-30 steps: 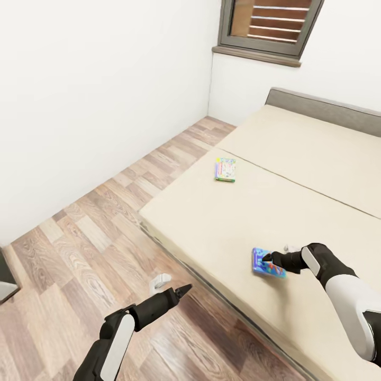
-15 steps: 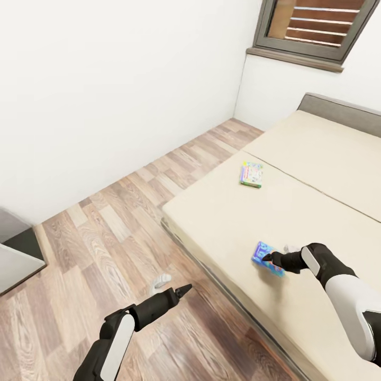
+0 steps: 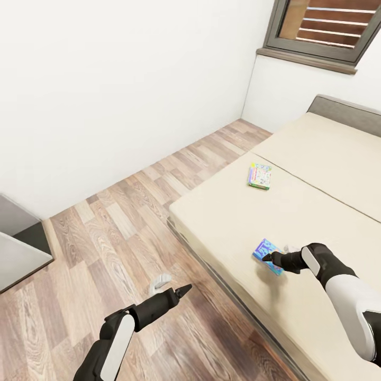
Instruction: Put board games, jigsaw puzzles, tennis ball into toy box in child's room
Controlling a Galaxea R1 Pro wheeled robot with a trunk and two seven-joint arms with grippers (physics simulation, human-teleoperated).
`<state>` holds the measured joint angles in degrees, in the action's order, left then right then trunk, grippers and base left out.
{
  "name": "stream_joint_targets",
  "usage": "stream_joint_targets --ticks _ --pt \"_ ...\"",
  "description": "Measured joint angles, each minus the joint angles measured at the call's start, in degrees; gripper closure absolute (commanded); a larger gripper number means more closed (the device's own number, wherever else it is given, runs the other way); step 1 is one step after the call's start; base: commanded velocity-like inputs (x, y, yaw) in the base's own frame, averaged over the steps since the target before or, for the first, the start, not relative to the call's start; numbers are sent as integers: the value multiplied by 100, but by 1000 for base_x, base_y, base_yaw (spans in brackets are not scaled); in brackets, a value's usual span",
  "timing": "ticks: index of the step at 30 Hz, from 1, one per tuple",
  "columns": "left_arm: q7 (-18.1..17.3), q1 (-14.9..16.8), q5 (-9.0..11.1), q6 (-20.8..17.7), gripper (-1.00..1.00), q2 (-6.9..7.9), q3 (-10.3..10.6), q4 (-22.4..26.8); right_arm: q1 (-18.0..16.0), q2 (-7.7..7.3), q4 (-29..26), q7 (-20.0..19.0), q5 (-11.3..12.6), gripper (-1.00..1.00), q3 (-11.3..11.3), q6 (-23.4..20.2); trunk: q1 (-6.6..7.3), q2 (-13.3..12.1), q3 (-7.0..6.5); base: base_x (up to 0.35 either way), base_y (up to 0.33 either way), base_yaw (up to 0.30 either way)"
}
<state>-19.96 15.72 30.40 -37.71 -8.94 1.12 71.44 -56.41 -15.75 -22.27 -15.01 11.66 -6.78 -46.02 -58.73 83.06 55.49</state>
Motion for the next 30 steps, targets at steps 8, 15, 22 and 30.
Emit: stream_joint_targets --ticks 8,15,22,30 --pt "11 1 2 -3 -100 0 0 -2 0 -2 0 6 2 -100 -21 0 0 0 0 0 0 10" --pt "6 4 2 -5 -100 0 0 1 0 -8 0 8 2 -100 -30 3 0 0 0 14 0 3" --pt "-6 1 0 -5 -100 1 0 -1 0 -26 0 15 2 -100 -34 13 1 0 0 136 0 1" --pt "-1 4 2 -6 -100 0 0 -2 -6 -40 2 38 -4 -100 -40 16 0 0 0 36 0 0"
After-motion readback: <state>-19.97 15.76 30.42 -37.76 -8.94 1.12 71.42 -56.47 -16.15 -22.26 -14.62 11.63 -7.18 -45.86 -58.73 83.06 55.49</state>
